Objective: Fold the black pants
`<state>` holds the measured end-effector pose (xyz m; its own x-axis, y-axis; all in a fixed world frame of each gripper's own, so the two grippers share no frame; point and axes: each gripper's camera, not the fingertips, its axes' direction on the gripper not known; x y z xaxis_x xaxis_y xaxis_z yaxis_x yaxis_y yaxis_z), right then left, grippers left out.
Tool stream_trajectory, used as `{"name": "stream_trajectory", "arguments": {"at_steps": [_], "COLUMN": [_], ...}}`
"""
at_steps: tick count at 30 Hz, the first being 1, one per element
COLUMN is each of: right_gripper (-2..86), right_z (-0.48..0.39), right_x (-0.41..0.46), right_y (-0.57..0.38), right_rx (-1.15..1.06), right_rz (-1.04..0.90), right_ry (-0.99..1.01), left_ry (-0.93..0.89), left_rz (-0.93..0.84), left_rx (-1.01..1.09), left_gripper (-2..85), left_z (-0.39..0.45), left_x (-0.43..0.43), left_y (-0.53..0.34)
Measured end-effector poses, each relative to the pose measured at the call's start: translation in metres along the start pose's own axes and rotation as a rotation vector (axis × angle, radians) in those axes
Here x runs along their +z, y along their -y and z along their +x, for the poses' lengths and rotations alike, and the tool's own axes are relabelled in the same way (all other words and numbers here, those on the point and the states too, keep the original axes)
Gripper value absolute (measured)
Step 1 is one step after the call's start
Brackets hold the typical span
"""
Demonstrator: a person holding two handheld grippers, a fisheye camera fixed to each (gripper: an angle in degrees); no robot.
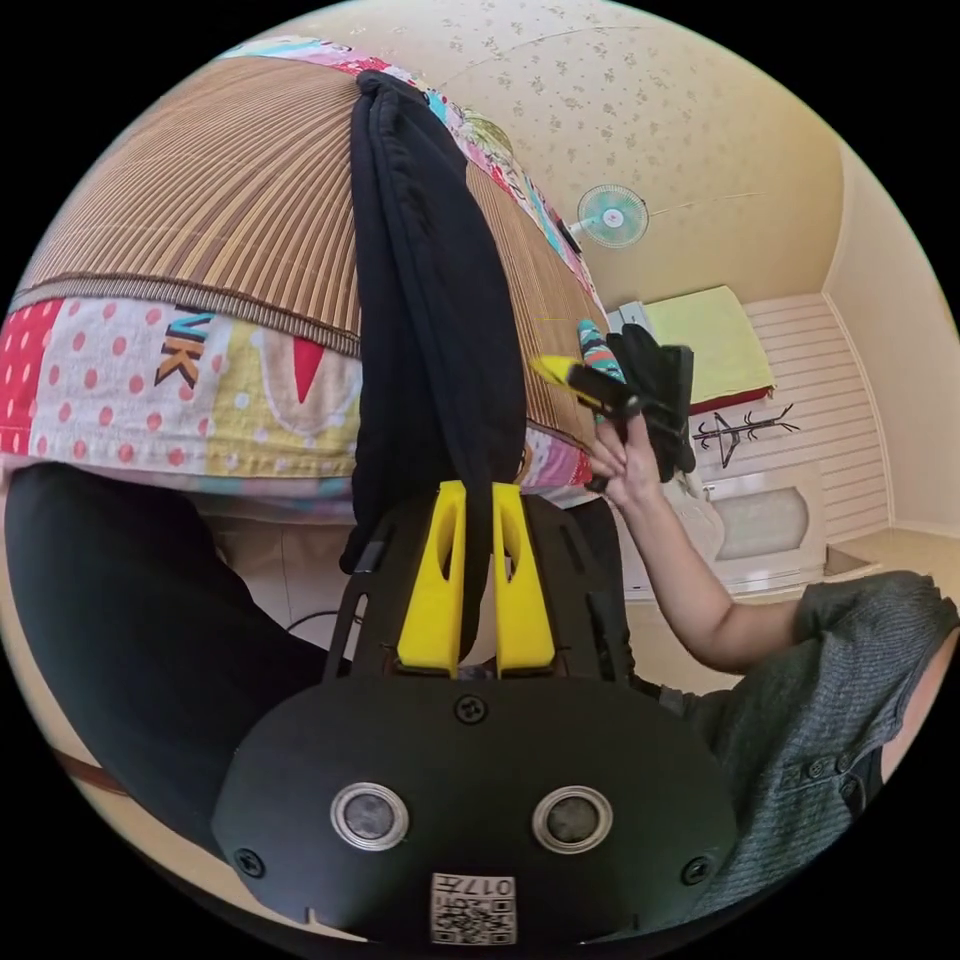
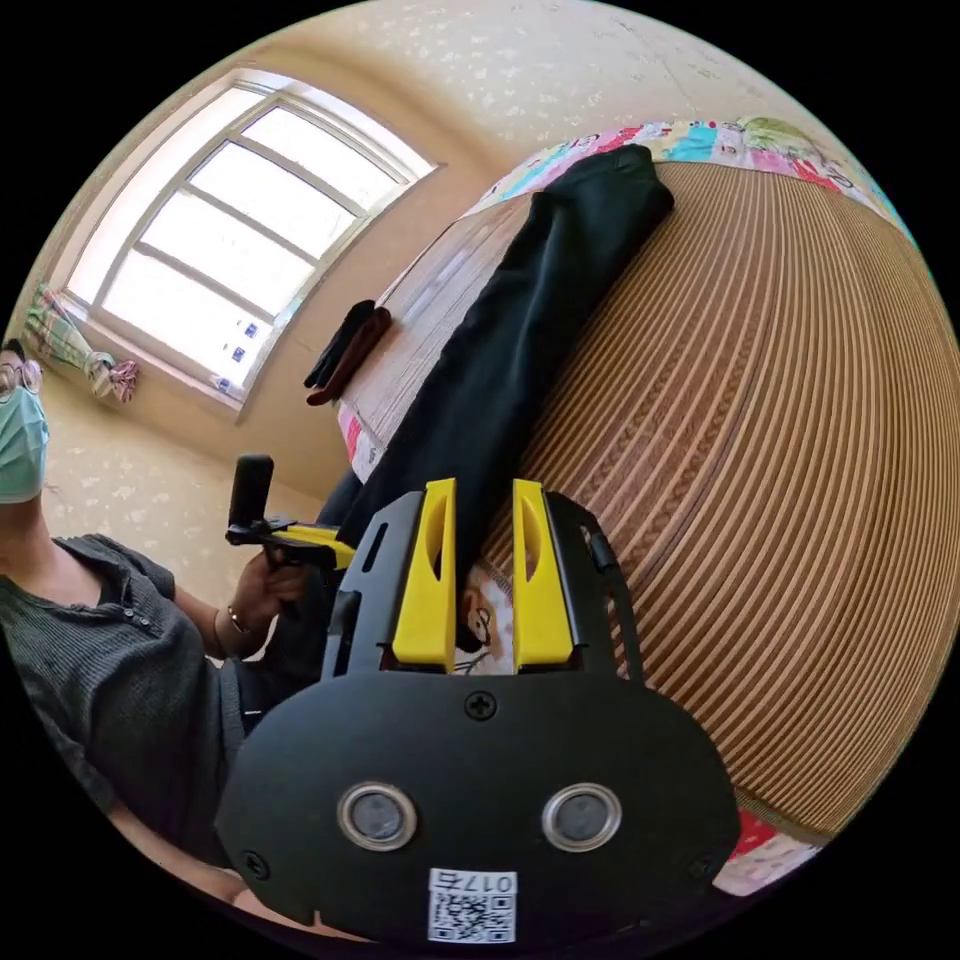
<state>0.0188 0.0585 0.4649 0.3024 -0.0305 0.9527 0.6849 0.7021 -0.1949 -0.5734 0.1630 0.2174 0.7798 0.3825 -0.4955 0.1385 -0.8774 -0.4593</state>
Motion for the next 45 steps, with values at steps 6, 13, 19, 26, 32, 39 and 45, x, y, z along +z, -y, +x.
{"name": "stream_trajectory", "arguments": {"at_steps": [6, 13, 19, 26, 32, 39, 45], "right_gripper": [6.8, 2.3, 2.1, 3.3, 7.0, 12.6, 12.4], "right_z": [0.027, 0.001, 0.027, 0.060, 0.068, 0.115, 0.162], "right_x": [0.027, -0.046, -0.032, -0.015, -0.047, -0.062, -0.032], "right_y": [-0.047, -0.053, -0.055, -0.061, -0.047, 0.022, 0.078], "right_rx": [0.202, 0.059, 0.138, 0.290, 0.258, 0.239, 0.260], "right_rz": [0.042, 0.257, 0.082, -0.046, -0.008, 0.042, -0.023], "right_ry": [0.151, 0.282, 0.394, 0.346, 0.146, 0.168, 0.331], "left_ry": [0.019, -0.389, -0.230, 0.069, 0.099, 0.105, -0.016], "left_rz": [-0.034, 0.050, -0.042, -0.024, 0.131, 0.166, 0.092], "left_rx": [0.036, 0.062, -0.022, -0.119, 0.041, -0.039, -0.145], "left_gripper": [5.3, 3.9, 3.7, 7.4, 11.3, 20.1, 15.8], "left_z": [0.019, 0.032, 0.019, 0.029, 0.060, 0.033, 0.014], "left_x": [0.005, -0.022, -0.012, -0.008, -0.028, -0.007, 0.019], "left_y": [0.015, 0.015, -0.010, -0.025, 0.014, 0.112, 0.146]}}
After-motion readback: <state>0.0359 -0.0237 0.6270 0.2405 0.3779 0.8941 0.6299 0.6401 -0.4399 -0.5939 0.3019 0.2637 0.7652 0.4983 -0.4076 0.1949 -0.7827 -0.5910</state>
